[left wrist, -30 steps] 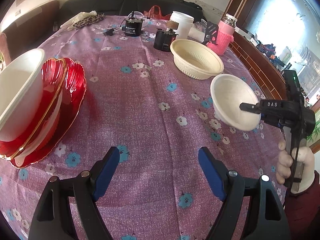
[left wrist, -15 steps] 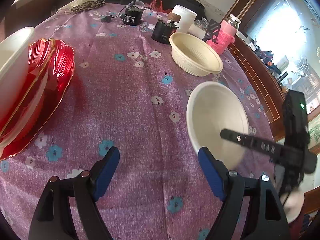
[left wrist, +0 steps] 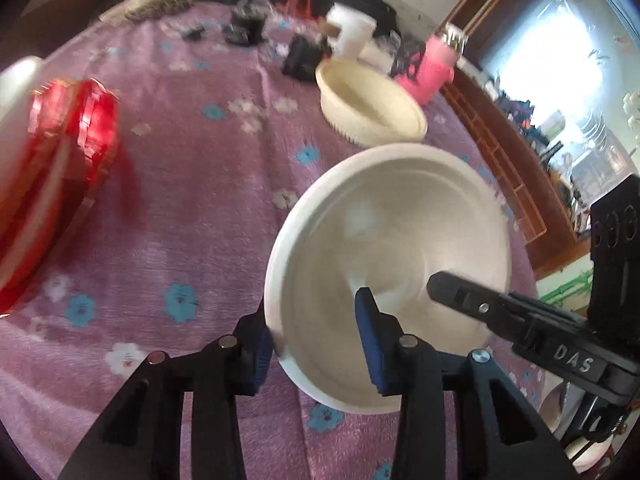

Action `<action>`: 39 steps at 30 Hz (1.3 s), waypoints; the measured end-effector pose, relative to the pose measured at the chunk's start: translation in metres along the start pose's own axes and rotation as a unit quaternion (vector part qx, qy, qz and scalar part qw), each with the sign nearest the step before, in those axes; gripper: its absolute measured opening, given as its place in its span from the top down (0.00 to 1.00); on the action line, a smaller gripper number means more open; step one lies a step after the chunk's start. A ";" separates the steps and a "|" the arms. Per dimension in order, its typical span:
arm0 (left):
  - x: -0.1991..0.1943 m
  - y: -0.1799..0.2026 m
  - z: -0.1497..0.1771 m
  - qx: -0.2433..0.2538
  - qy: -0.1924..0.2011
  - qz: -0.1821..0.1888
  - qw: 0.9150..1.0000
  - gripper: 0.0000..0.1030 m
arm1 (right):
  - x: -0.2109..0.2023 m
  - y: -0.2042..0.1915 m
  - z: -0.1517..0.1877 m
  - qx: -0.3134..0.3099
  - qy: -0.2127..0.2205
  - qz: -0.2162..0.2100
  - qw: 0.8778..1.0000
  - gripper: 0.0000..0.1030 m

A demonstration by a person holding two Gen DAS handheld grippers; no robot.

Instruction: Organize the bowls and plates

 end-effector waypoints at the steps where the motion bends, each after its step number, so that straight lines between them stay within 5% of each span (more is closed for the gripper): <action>1: -0.008 -0.002 -0.002 -0.005 0.007 0.005 1.000 0.64 | 0.000 -0.007 -0.003 -0.002 0.002 -0.006 1.000 0.86; 10: -0.097 -0.041 -0.037 -0.067 0.090 0.027 0.993 0.64 | -0.005 -0.090 -0.053 -0.031 0.033 -0.064 0.997 0.86; 19: -0.184 -0.113 -0.094 -0.126 0.209 -0.007 0.970 0.63 | 0.018 -0.203 -0.116 -0.111 0.039 -0.093 0.989 0.85; 29: -0.173 -0.192 -0.131 -0.181 0.200 -0.056 0.961 0.63 | 0.081 -0.256 -0.145 -0.140 0.000 -0.073 0.987 0.85; 39: -0.155 -0.210 -0.132 -0.184 0.184 -0.063 0.963 0.63 | 0.108 -0.254 -0.144 -0.151 -0.019 -0.043 0.987 0.85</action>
Point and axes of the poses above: each gripper's, at about its wrist camera, not at the fingertips, and x roughly the way its jaws point, y to its right, z to its underside, the point moved 10 cm from there along x, roughly the way its jaws point, and after that the axes turned 14 degrees about -x, right-handed, at the moved point
